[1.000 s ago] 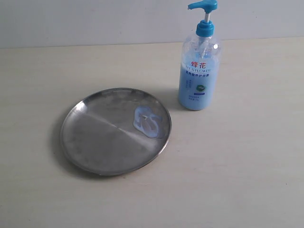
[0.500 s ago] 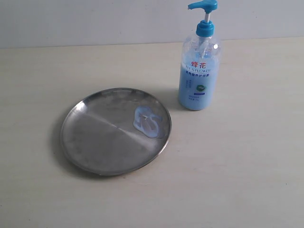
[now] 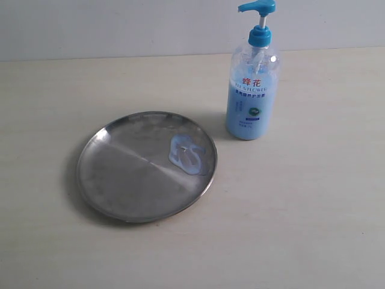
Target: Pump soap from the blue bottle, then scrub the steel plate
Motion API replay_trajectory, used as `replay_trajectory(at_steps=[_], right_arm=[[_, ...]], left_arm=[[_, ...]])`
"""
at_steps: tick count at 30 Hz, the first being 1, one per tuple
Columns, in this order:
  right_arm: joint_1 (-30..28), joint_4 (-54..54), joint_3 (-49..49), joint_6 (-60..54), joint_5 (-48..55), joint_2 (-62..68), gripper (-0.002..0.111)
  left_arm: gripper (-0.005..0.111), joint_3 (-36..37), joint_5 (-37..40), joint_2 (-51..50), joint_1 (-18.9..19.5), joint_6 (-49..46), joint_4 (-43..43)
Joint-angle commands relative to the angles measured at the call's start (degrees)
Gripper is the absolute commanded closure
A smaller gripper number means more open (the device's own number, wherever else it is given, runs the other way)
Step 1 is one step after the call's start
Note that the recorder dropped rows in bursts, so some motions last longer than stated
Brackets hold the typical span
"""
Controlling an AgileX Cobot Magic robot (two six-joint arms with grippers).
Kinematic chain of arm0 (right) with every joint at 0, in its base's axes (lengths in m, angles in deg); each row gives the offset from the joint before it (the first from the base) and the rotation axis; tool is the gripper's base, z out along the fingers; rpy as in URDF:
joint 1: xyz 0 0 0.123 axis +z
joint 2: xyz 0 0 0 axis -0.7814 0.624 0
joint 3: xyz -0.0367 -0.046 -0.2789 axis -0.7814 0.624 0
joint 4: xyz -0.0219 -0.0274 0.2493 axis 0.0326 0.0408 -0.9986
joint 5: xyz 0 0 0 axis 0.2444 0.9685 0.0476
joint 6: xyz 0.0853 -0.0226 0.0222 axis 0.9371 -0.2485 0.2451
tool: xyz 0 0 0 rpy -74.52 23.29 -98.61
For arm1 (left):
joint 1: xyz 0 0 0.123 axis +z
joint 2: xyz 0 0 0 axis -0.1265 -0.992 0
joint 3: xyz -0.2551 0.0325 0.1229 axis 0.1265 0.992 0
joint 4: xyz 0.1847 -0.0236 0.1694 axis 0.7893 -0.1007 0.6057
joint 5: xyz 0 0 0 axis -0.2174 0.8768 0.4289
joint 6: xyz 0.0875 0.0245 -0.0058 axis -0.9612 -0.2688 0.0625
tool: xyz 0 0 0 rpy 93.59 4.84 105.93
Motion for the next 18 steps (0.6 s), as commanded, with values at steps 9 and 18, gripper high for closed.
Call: replay_trajectory(at_steps=[9,18], right_arm=[[-0.29,-14.85,-10.05,-17.06,10.45,24.95,0.095],[-0.29,-24.00,-17.05,-30.83,19.38,42.58,0.050]], left_arm=[[0.107,0.12,-0.76,0.29,-0.34,0.11,-0.02],[0.107,0.12,-0.76,0.29,-0.34,0.11,-0.02]])
